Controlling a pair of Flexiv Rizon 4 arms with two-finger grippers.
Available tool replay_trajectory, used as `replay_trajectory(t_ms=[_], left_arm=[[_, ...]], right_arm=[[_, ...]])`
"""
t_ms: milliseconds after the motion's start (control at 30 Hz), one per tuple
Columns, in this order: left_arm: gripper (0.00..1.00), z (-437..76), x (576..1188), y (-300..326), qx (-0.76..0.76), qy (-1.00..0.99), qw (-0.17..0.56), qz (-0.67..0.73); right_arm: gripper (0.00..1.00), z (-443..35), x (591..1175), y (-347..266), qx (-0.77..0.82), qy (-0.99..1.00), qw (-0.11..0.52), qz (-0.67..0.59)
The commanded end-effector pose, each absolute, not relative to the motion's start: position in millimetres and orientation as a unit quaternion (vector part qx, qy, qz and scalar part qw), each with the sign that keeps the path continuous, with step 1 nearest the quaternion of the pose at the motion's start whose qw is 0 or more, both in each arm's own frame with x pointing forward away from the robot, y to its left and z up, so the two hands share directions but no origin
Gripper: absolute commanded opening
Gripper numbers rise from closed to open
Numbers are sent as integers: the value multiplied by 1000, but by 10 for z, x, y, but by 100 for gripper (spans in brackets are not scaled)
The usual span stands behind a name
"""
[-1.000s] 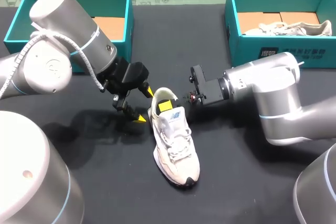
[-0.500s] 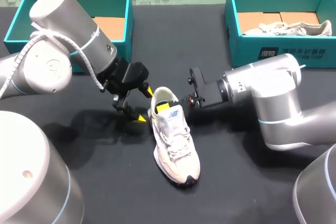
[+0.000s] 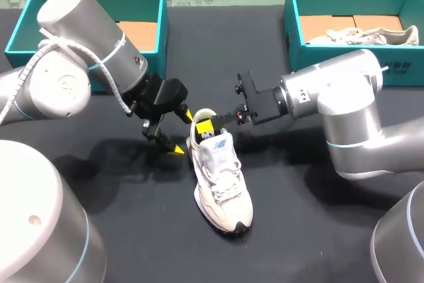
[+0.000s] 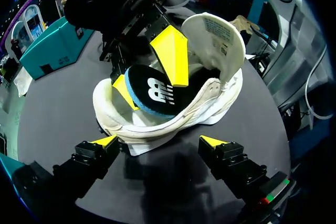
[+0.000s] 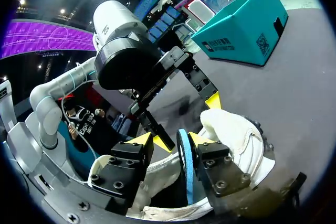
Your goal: Take the shoe out of the shoebox, open the shoe tongue, remove and reinsert the insole, then place the shoe into the shoebox
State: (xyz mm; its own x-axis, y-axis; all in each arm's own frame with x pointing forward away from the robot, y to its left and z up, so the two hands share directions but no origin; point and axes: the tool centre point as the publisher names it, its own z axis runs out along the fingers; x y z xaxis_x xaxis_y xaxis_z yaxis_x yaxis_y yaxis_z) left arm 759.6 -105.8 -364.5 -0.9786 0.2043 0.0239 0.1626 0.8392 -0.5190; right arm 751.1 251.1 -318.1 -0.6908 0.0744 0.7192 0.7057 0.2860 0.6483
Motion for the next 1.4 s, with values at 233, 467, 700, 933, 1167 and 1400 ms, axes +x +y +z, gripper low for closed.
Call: replay_trajectory(t_ms=[233, 467, 700, 933, 1167, 1400], left_arm=[[100, -3647, 7594, -1060, -96, -958, 39, 267], [100, -3647, 7594, -1060, -96, -958, 39, 267], [100, -3647, 7594, -1060, -96, -958, 39, 267], [100, -3647, 7594, -1060, -96, -958, 39, 267], [100, -3637, 7573, -1030, -97, -958, 39, 267], [100, -3618, 7556, -997, -101, -958, 37, 266]], right_arm=[[0, -3222, 7566, 2482, -273, -742, 289, -540], [0, -3425, 7477, 2485, -294, -728, 311, -536], [0, -3384, 7404, 2460, -300, -725, 306, -539], [49, -3239, 7471, 2480, -285, -741, 290, -535], [48, -3102, 7515, 2468, -277, -757, 273, -526], [47, -2980, 7519, 2396, -280, -768, 258, -515]])
